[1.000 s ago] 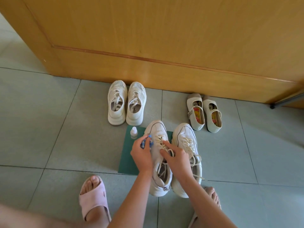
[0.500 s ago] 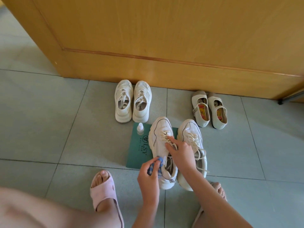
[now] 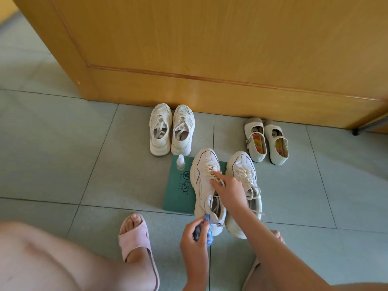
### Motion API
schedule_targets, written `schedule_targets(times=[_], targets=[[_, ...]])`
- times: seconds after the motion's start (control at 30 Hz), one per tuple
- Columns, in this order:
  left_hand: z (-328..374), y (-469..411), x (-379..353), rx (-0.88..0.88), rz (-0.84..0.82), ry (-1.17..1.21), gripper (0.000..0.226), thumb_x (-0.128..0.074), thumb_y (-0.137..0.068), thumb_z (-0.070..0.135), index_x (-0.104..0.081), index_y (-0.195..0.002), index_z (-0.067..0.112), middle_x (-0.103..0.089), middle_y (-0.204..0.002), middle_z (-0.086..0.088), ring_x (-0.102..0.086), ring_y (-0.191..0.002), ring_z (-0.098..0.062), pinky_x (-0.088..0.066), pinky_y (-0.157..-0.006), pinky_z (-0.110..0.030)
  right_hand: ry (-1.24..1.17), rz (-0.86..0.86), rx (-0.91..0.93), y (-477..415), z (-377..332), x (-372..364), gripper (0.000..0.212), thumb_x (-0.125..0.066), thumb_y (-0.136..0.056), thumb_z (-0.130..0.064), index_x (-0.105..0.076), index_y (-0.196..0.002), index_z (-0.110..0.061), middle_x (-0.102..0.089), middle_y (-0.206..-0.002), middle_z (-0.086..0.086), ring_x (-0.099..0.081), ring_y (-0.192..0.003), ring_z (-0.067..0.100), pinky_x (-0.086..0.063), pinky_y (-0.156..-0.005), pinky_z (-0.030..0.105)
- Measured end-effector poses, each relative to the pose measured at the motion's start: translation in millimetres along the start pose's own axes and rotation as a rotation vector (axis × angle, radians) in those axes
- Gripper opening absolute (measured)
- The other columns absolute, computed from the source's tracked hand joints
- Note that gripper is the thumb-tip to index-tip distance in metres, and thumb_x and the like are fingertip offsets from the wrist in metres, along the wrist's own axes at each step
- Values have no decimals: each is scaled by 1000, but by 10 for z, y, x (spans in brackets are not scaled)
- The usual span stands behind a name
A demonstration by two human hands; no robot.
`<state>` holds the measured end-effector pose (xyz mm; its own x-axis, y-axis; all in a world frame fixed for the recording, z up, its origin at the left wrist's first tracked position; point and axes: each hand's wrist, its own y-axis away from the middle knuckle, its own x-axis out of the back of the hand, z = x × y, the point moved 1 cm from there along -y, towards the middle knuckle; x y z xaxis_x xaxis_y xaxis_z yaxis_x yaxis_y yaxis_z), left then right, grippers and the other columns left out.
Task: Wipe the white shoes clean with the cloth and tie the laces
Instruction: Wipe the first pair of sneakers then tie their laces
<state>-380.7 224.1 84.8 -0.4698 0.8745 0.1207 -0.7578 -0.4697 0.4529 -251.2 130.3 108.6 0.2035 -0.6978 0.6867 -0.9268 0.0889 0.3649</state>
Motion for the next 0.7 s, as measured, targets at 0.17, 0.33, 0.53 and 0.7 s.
schedule_targets(times=[0.17,0.33,0.53,0.7], targets=[[-21,34,90,-23,-95,-51,11,-70,-82,9,-73,-86,20,-70,-79,-1,-62,-71,-3,-46,-56,-10,-28,8,-23,28,-30,7,41,-55,-93,-33,-52,-133,-27,-62,-68,0,-47,-48,13,-36,-42,18],[33,-194,249,4,26,-57,6,-68,-85,16,-71,-89,20,-71,-83,2,-63,-69,-3,-48,-57,-11,-55,114,-71,58,-89,-24,39,-56,-92,-27,-56,-130,-22,-56,-61,-7,-44,-44,8,-33,-44,18],[224,-847,266,-27,10,-102,14,-63,-89,15,-67,-102,19,-71,-86,-2,-65,-73,-12,-50,-59,-14,-6,145,-87,49,-167,-35,35,-55,-92,-27,-58,-127,-25,-71,-100,1,-55,-59,6,-37,-49,19],[268,-1238,155,-49,-126,-273,24,-62,-89,16,-64,-113,18,-69,-99,-5,-67,-84,-19,-54,-71,-25,-62,108,-57,66,-138,33,37,-59,-90,-30,-58,-127,-24,-71,-104,2,-48,-50,1,-41,-53,20]])
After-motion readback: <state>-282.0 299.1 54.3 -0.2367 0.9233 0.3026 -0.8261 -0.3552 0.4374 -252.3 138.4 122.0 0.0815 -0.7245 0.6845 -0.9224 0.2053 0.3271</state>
